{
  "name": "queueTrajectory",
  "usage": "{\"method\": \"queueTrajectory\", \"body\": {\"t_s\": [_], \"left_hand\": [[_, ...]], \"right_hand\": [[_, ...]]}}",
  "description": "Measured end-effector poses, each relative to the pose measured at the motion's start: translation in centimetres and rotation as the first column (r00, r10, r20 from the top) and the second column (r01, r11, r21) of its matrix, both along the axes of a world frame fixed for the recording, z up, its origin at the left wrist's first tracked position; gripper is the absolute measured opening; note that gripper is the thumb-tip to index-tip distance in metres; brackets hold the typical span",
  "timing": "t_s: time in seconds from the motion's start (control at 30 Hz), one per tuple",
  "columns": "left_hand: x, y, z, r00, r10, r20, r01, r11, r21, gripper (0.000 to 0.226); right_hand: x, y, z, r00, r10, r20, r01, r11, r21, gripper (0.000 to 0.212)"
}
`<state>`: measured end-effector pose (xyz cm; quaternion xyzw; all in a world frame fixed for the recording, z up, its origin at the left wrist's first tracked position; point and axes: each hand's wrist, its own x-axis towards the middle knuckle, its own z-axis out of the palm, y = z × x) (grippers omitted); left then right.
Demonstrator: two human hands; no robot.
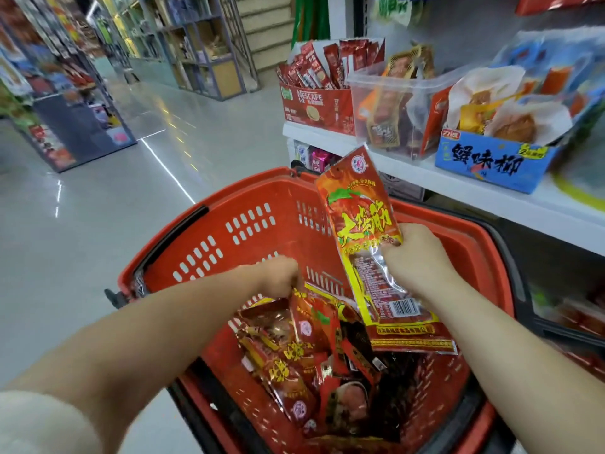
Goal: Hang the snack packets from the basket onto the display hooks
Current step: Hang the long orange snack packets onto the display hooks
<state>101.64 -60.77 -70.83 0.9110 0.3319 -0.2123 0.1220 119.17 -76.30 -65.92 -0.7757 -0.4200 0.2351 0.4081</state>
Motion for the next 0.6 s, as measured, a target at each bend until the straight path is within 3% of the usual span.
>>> {"method": "queueTrajectory", "body": {"t_s": [0.07,0.13,0.23,0.3,0.37,0.43,0.53,0.6], "left_hand": [[-1.0,0.5,2.1,0.975,0.149,0.165,-0.129,0.984,-0.125,0.039],[-2.2,0.3,3.8,0.895,0.303,0.328,-0.201,0.929,-0.310,0.032],[-3.9,-0.4,5.4,0.660,0.542,0.521,-0.207,0.797,-0.567,0.037],[-4.1,-1.3,6.4,0.485,0.701,0.523,-0.132,0.650,-0.748,0.038],[-3.7,-2.7,7.5,0.351,0.795,0.495,-0.052,0.545,-0.837,0.033],[-3.1,-4.0,8.3,0.266,0.825,0.498,-0.039,0.526,-0.850,0.031],[-2.8,-5.2,8.8,0.180,0.813,0.554,-0.112,0.576,-0.810,0.030],[-2.7,-5.5,9.3,0.129,0.771,0.624,-0.155,0.637,-0.755,0.015]], "right_hand": [[0.0,-0.1,0.2,1.000,-0.016,0.010,0.016,1.000,0.002,0.020],[-0.1,0.0,0.3,1.000,-0.023,0.005,0.023,1.000,0.016,0.025],[-0.4,-0.1,0.6,0.999,-0.013,-0.033,0.015,0.999,0.037,0.040],[-0.6,-0.3,0.7,0.996,-0.002,-0.094,0.008,0.998,0.067,0.044],[-0.7,-0.6,1.1,0.978,0.036,-0.205,-0.004,0.988,0.157,0.028],[-0.8,-1.0,2.1,0.949,0.073,-0.306,-0.005,0.976,0.218,0.010],[-0.3,-1.2,4.0,0.917,0.062,-0.395,0.043,0.967,0.252,0.011],[-0.1,-1.4,5.4,0.882,0.088,-0.462,0.055,0.956,0.287,0.007]]}}
